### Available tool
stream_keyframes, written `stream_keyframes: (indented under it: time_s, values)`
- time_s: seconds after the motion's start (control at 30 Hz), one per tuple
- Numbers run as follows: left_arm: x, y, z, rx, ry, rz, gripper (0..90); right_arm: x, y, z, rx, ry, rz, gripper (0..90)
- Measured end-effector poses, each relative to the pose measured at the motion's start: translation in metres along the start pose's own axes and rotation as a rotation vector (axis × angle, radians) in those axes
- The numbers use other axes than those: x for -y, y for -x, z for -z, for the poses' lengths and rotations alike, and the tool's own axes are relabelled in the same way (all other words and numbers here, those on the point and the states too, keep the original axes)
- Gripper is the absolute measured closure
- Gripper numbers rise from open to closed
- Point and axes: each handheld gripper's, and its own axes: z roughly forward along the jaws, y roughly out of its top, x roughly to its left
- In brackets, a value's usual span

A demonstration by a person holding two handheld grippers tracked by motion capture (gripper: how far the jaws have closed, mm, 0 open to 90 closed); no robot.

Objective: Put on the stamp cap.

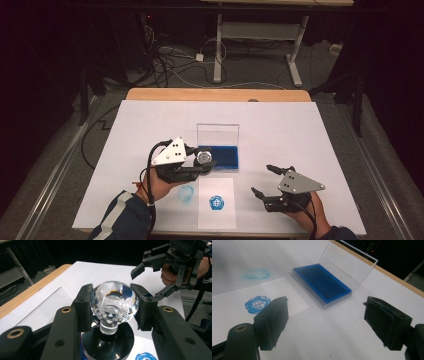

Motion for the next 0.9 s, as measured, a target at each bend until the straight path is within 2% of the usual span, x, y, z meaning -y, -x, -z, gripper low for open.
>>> stream_keyframes:
  time_s: [0.47, 0.57, 0.9]
  values:
    - [0.004, -0.010, 0.006, -0.038, -0.021, 0.003, 53.8, 0.007, 0.002, 0.011, 0.028, -0.010, 0.017, 19.7]
    - [0.007, -0.016, 0.008, -0.038, -0.029, 0.014, 53.8, 0.009, 0.002, 0.013, 0.027, -0.011, 0.018, 19.7]
    - [0.031, -0.041, 0.007, -0.093, -0.078, 0.060, 53.7, 0.010, 0.002, 0.015, 0.030, -0.011, 0.030, 20.5]
